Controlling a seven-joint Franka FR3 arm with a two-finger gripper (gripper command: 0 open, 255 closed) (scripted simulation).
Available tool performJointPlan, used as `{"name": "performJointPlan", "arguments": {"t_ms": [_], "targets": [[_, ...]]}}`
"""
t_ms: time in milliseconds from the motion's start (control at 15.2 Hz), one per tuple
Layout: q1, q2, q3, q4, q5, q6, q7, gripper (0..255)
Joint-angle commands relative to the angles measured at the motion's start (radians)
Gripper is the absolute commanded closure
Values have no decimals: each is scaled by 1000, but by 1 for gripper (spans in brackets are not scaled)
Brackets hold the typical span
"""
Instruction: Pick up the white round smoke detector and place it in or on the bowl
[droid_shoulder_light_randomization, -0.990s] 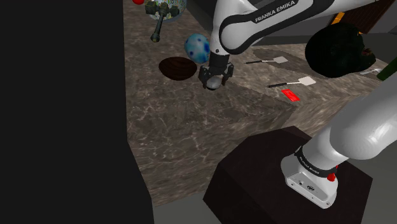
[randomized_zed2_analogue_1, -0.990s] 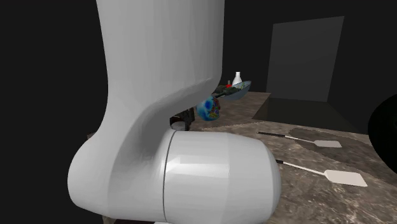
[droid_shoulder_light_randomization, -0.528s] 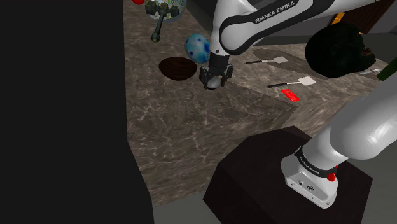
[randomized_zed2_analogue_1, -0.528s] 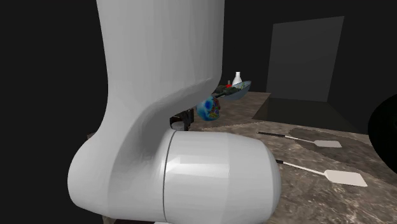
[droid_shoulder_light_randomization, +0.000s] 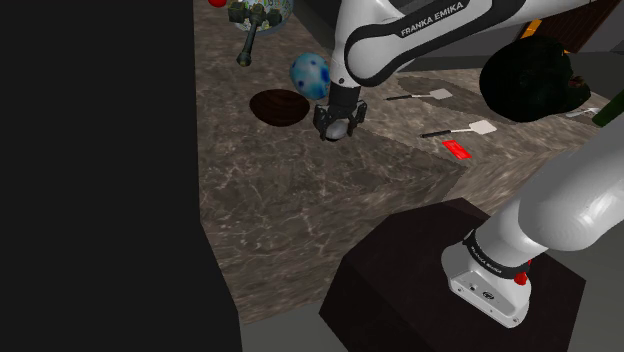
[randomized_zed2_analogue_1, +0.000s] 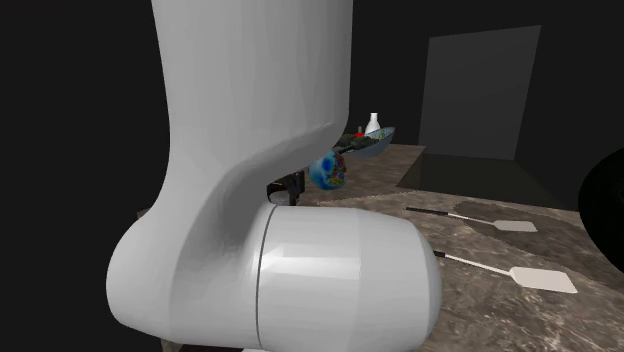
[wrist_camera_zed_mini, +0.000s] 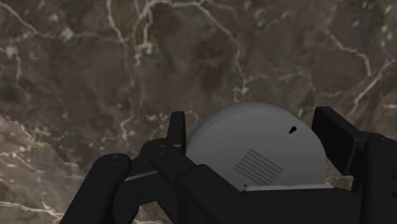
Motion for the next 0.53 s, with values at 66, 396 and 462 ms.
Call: {"name": "performJointPlan", "arguments": {"t_ms": [66, 396, 462], "targets": [[0, -8, 0, 6, 1, -14, -1, 255], [0, -43, -3, 41, 7, -83, -5, 255], [0, -50, -3, 48, 8, -97, -5, 255]]}}
